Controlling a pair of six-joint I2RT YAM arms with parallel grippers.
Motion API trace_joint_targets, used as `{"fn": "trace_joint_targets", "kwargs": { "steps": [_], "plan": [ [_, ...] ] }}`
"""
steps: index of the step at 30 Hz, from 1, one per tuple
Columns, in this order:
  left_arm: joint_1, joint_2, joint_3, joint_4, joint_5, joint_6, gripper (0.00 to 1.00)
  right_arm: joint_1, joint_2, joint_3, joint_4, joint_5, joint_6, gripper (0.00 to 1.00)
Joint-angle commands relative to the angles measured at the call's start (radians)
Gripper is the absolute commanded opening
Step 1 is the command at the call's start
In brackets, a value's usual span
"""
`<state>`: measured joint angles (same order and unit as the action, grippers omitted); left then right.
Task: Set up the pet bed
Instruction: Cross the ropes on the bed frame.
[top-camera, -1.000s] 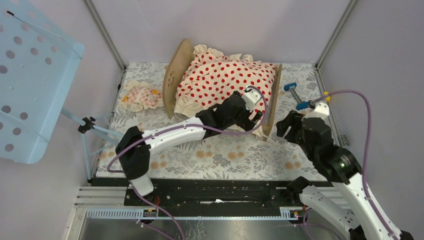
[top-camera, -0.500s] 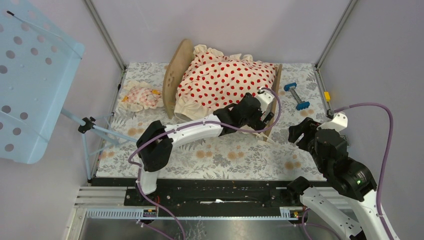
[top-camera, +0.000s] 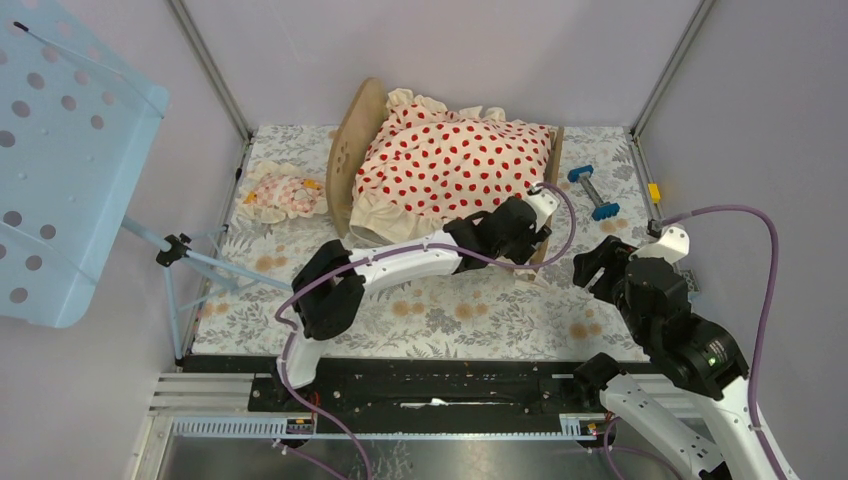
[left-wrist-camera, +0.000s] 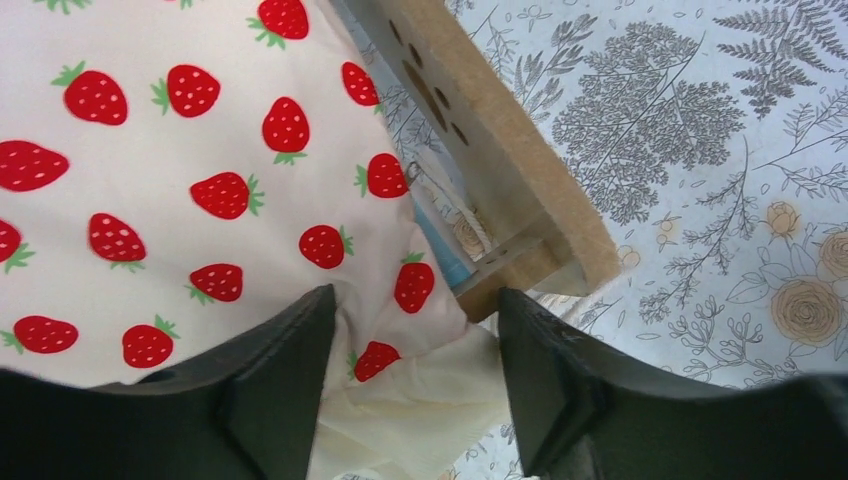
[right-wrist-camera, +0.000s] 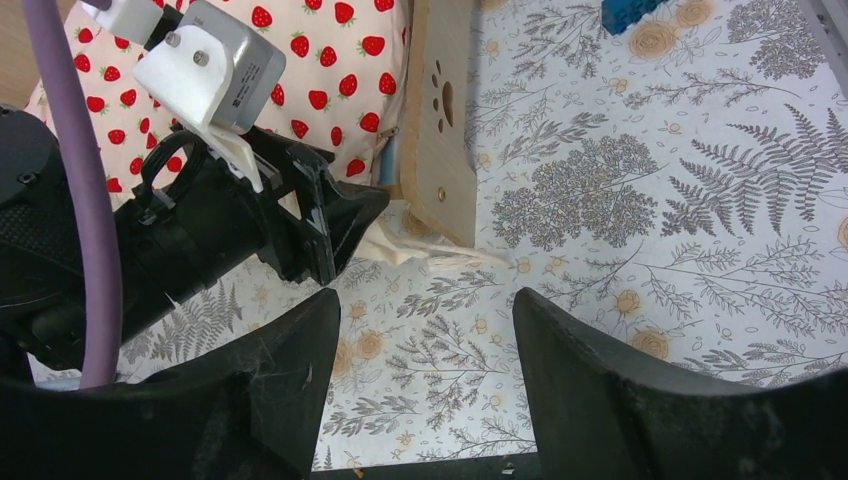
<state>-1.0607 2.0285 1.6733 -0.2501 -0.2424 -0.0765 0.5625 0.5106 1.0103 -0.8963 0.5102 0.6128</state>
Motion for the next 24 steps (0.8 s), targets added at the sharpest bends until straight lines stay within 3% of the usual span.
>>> {"fn": "trace_joint_targets", "kwargs": {
  "steps": [1,14,19,24],
  "plan": [
    [0.029,0.035,0.064,0.006,-0.081,0.022,0.53,-0.003,0.0,-0.016,0.03,-0.016,0.021,0.71],
    [0.114,0.03,0.099,0.002,0.013,-0.022,0.06,-0.003,-0.007,-0.044,0.061,-0.033,0.021,0.72],
    [0.154,0.029,0.129,0.012,0.095,-0.045,0.0,-0.003,0.022,-0.069,0.11,-0.06,-0.031,0.72],
    [0.202,0.041,0.17,0.013,0.171,-0.058,0.0,-0.003,0.062,-0.143,0.31,-0.154,-0.202,0.72]
  ]
}}
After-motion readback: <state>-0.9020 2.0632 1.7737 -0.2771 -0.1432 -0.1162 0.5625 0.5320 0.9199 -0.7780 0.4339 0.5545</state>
